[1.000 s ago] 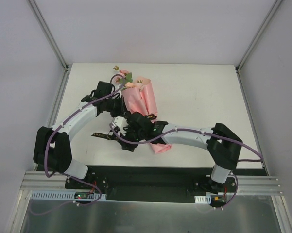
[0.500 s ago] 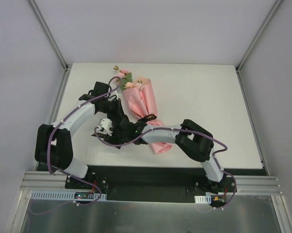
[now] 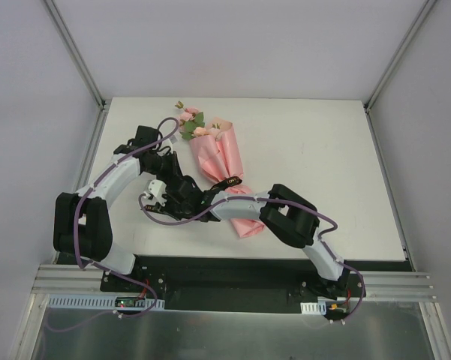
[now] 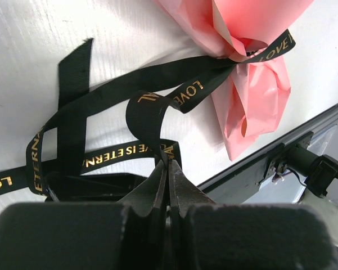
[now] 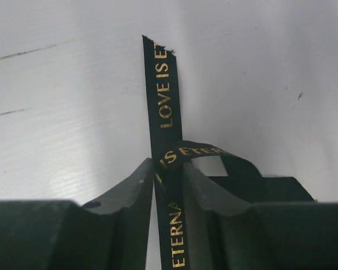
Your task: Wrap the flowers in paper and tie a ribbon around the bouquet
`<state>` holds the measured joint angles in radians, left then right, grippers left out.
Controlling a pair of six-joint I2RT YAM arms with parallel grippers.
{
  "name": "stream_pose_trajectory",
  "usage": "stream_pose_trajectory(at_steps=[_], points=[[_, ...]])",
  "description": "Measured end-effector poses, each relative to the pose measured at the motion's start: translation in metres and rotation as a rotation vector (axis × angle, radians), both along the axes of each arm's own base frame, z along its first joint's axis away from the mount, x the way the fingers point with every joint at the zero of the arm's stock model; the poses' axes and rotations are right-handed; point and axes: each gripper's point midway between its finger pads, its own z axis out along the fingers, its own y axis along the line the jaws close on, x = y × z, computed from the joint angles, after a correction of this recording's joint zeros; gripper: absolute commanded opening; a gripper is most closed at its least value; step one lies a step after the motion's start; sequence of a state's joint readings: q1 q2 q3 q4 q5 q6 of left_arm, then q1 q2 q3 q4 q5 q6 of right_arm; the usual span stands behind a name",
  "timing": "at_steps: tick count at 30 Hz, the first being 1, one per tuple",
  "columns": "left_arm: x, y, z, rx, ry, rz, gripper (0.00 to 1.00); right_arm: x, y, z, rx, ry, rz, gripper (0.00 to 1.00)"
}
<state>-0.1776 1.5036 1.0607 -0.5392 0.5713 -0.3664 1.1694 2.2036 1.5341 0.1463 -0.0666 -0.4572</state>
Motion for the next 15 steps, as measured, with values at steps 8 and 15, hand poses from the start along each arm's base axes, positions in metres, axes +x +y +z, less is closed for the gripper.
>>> stream_pose_trajectory(at_steps=[8,15], points=[[0.0,0.003,0.0,0.001,-0.003,-0.005,0.0,-0.004,-0.001,0.003,0.003,0.003,0.009,0.02],[-0.005,-0.002,0.01,-0.04,-0.021,-0.021,0.0,-0.026,-0.024,0.058,0.08,0.069,0.028,0.0]])
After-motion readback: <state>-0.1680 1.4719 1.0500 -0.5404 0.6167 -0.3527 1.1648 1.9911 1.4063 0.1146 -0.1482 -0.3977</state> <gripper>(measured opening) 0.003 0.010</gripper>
